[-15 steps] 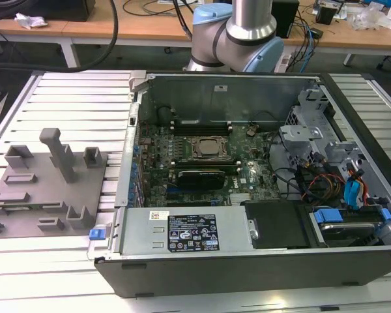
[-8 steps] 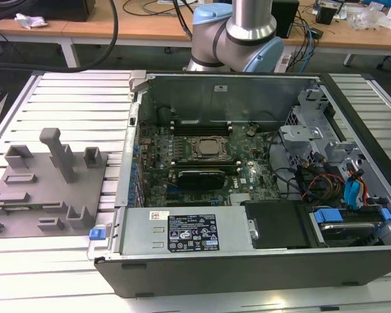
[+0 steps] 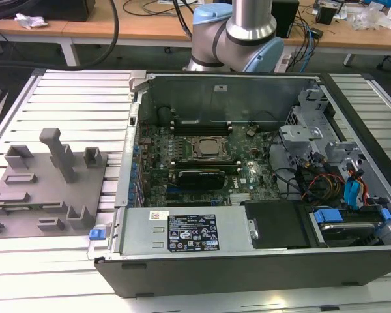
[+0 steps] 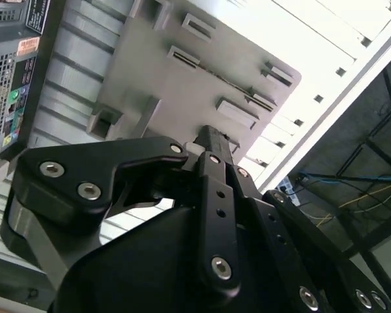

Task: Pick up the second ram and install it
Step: 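Pick up the second ram and move it above second insertion slot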

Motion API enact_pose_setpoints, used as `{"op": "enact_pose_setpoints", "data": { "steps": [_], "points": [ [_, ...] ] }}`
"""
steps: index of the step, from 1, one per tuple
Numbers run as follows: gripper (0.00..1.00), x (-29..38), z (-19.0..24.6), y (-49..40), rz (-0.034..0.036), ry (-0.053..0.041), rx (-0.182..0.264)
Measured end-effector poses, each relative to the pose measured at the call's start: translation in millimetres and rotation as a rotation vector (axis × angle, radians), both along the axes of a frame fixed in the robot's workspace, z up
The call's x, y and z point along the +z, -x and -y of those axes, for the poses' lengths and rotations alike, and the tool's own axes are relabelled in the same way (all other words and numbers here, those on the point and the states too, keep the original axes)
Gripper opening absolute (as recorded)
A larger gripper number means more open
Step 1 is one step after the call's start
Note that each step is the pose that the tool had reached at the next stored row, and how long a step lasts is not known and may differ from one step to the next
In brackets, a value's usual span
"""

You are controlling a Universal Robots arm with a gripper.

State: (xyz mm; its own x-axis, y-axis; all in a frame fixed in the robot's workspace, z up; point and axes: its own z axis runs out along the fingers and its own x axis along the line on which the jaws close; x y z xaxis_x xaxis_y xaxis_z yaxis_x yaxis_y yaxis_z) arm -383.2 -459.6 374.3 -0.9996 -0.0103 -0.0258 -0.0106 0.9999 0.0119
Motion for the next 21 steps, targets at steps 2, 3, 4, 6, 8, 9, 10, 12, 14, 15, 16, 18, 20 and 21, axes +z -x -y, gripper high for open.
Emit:
{"op": "enact_pose_setpoints", "data": {
  "steps": [2, 3, 4, 6, 8, 9, 10, 12, 14, 15, 16, 18, 20, 21],
  "points": [
    [0.11, 0.0, 0.0, 0.0, 0.0, -0.0001, 0.03],
    [0.11, 0.0, 0.0, 0.0, 0.0, -0.0001, 0.054],
    [0.11, 0.0, 0.0, 0.0, 0.0, -0.0001, 0.079],
    [0.11, 0.0, 0.0, 0.0, 0.0, -0.0001, 0.158],
    [0.11, 0.0, 0.0, 0.0, 0.0, -0.0001, 0.203],
    [0.11, 0.0, 0.0, 0.0, 0.0, -0.0001, 0.215],
    [0.11, 0.0, 0.0, 0.0, 0.0, -0.0001, 0.24],
    [0.11, 0.0, 0.0, 0.0, 0.0, -0.0001, 0.286],
    [0.11, 0.0, 0.0, 0.0, 0.0, -0.0001, 0.314],
    [0.11, 0.0, 0.0, 0.0, 0.0, -0.0001, 0.326],
    [0.11, 0.0, 0.0, 0.0, 0.0, -0.0001, 0.339],
    [0.11, 0.0, 0.0, 0.0, 0.0, -0.0001, 0.359],
    [0.11, 0.0, 0.0, 0.0, -0.0001, 0.0, 0.416],
    [0.11, 0.0, 0.0, 0.0, -0.0001, 0.0, 0.44]
  ]
}}
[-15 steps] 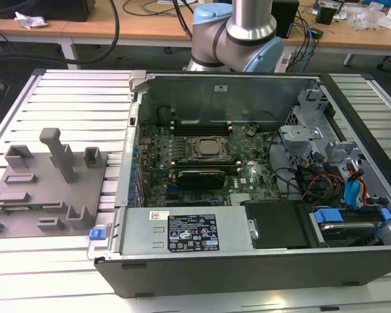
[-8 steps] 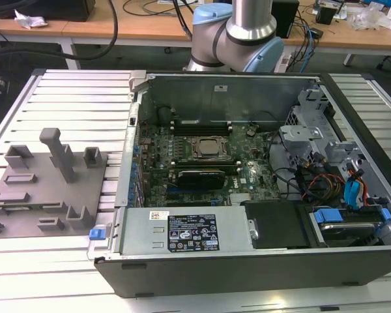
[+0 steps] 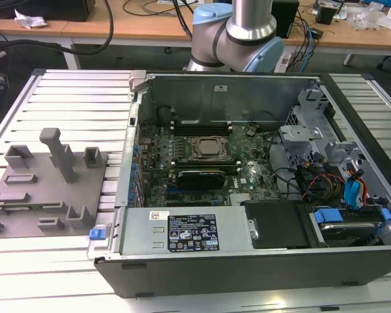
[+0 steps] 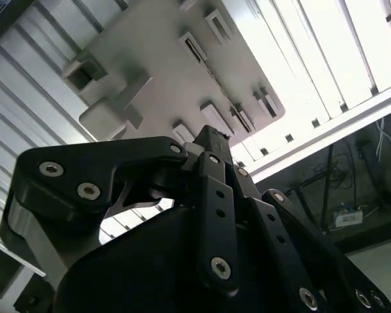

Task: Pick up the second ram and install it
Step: 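Pick up the second ram and move it above second insertion slot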

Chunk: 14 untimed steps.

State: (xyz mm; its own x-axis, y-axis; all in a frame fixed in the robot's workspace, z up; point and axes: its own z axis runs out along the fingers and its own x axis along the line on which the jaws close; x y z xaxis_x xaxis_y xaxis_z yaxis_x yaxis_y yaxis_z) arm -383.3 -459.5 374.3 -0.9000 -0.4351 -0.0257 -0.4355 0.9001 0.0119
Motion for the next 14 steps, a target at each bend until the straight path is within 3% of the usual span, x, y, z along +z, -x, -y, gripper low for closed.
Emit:
{"op": "enact_pose_setpoints", "data": {
  "steps": [4, 14],
  "points": [
    [0.11, 0.0, 0.0, 0.0, 0.0001, 0.0, 0.09],
    [0.11, 0.0, 0.0, 0.0, 0.0, 0.0, 0.22]
  ]
}}
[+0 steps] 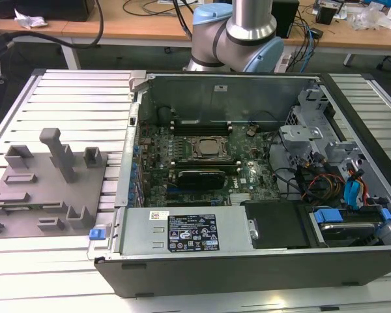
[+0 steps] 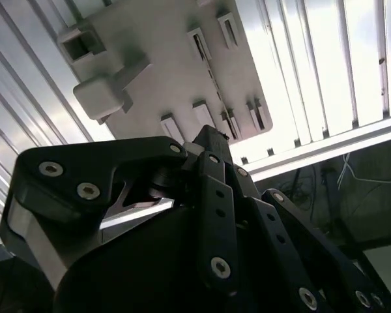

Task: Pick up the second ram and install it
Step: 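Pick up the second ram and move it above second insertion slot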

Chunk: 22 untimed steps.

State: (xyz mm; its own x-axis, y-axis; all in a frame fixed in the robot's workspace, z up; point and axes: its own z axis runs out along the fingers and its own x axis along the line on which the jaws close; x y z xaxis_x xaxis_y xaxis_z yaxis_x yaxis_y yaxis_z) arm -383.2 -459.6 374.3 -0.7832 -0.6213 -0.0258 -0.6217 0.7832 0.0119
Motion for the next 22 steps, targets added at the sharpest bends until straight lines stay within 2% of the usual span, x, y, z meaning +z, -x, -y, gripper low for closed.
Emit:
{"op": "enact_pose_setpoints", "data": {
  "steps": [13, 15, 22],
  "points": [
    [0.11, 0.0, 0.0, 0.0, 0.0, 0.0, 0.155],
    [0.11, 0.0, 0.0, 0.0, 0.0, 0.0, 0.2],
    [0.11, 0.0, 0.0, 0.0, 0.0, 0.0, 0.317]
  ]
}}
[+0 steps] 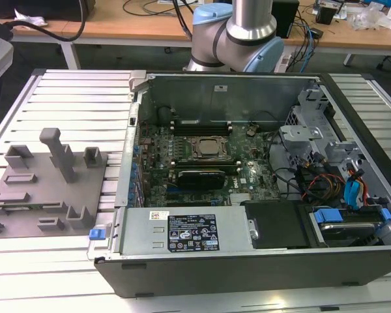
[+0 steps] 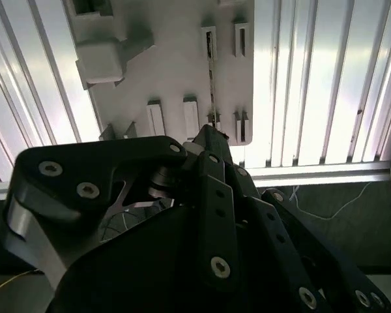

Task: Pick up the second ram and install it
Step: 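Pick up the second ram and move it above second insertion slot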

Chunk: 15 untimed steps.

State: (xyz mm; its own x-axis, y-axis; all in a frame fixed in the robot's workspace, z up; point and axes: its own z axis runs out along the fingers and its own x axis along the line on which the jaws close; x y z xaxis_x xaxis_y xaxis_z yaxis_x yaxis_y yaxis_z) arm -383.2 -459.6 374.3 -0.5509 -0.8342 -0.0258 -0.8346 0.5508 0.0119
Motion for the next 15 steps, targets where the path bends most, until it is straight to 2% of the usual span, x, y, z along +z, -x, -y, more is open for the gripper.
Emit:
{"op": "enact_pose_setpoints", "data": {
  "steps": [1, 4, 7, 12, 15],
  "points": [
    [0.11, 0.0, 0.0, 0.0, 0.0, 0.0, 0.009],
    [0.11, 0.0, 0.0, 0.0, 0.0, 0.0, 0.084],
    [0.11, 0.0, 0.0, 0.0, 0.0, 0.0, 0.118],
    [0.11, 0.0, 0.0, 0.0, 0.0, 0.0, 0.22],
    [0.11, 0.0, 0.0, 0.0, 0.0001, -0.0001, 0.255]
  ]
}}
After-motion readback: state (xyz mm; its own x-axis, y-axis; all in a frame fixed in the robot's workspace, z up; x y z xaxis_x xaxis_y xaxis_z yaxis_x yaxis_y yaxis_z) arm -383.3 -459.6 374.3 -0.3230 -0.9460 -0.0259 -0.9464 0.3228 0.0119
